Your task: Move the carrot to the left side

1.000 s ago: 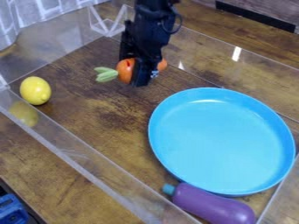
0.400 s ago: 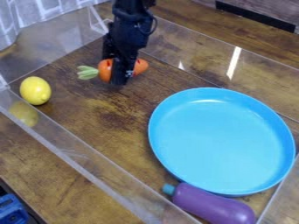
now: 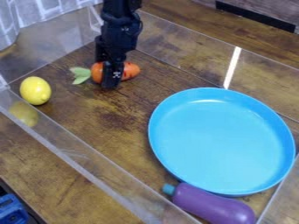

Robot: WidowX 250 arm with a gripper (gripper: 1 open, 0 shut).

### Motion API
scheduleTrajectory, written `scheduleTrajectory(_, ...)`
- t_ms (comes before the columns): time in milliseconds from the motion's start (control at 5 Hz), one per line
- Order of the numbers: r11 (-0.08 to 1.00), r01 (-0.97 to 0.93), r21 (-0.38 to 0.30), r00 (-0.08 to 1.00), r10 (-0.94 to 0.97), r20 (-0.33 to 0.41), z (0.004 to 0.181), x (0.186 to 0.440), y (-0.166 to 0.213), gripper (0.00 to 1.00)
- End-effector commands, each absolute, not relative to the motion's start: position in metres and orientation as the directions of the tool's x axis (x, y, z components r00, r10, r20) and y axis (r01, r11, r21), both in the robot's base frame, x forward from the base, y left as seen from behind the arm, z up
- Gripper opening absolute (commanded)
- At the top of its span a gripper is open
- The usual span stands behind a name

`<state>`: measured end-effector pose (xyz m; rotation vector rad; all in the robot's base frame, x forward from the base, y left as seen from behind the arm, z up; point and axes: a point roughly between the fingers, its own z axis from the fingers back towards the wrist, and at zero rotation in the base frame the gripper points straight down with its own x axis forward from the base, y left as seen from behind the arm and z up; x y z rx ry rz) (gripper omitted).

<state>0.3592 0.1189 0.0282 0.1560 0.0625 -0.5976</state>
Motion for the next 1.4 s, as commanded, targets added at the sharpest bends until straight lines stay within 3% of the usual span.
scheduleTrajectory(0, 0.809, 0.567, 0.153, 0.823, -0.564, -0.066, 0.032, 0.362, 0.115, 0.0)
scheduleTrajectory(200, 0.807, 0.572, 0.15, 0.82, -0.57, -0.057, 0.029, 0.361, 0.108, 0.0)
scheduleTrajectory(400, 0.83, 0.537, 0.149, 0.843, -0.536, -0.05, 0.037, 0.358, 0.103, 0.0)
scheduleTrajectory(1200, 0.889, 0.434, 0.148, 0.9, -0.436, -0.019, 0.079, 0.357, 0.107, 0.0)
